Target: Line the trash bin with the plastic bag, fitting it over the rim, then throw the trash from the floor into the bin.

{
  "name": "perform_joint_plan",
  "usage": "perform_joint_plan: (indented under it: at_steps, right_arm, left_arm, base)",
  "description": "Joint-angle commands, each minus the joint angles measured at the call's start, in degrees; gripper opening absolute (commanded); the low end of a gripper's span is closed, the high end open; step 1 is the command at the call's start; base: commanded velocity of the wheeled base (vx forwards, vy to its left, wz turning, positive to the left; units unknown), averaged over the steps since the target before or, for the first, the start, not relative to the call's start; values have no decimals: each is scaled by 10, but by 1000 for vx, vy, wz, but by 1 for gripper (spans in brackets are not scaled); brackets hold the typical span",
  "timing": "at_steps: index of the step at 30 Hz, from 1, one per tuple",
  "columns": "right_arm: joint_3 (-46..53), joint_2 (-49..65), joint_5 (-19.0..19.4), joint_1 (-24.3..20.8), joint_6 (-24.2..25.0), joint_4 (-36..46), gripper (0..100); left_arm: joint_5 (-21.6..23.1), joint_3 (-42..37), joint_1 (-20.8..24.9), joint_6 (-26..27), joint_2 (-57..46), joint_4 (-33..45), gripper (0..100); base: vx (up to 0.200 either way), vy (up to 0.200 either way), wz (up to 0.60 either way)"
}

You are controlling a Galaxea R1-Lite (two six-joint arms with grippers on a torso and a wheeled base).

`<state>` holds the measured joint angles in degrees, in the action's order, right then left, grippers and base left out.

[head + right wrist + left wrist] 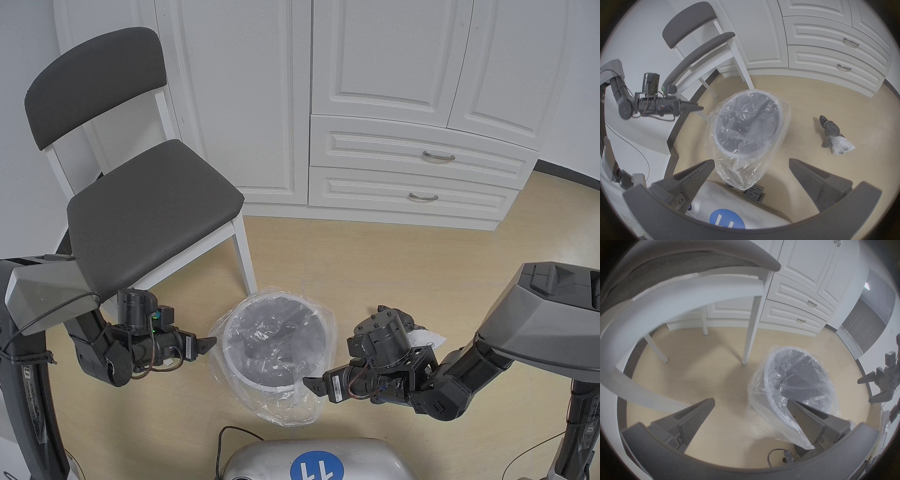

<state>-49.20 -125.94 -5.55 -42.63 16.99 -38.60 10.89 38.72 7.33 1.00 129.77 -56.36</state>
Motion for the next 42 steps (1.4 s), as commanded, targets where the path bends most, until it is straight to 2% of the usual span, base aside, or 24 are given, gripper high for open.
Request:
perform_joint_plan:
  at_steps: [1, 9, 18, 22, 29, 33, 37, 42]
  right_arm:
    - [3, 6, 0, 2, 0, -1, 100]
    - [2, 7, 0, 4, 0, 0, 100]
    - [-14, -13, 0, 31, 0, 2, 100]
    - [-31, -38, 0, 39, 1, -1, 100]
    - [-76, -77, -5, 76, 8, -3, 100]
    - [-102, -100, -7, 91, 14, -5, 100]
    - [-159, -132, -15, 108, 72, -6, 100]
    - [-196, -153, -24, 119, 96, -6, 100]
  left_arm:
    - [3, -20, 25, -14, 37, -17, 100]
    - [27, -15, 26, -16, 37, -16, 100]
    - [40, 107, 19, 1, 60, 141, 100]
    - [48, 123, 18, 8, 68, 150, 100]
    - [50, 123, -27, 8, 42, 156, 100]
    - [49, 126, -31, 8, 43, 158, 100]
    - [42, 146, -27, 8, 74, 159, 100]
    - [41, 152, -27, 8, 85, 161, 100]
  base:
    - [0, 0, 0]
    - [0, 0, 0]
    - [0, 0, 0]
    - [0, 0, 0]
    - [0, 0, 0]
    - [0, 0, 0]
    - [0, 0, 0]
    - [0, 0, 0]
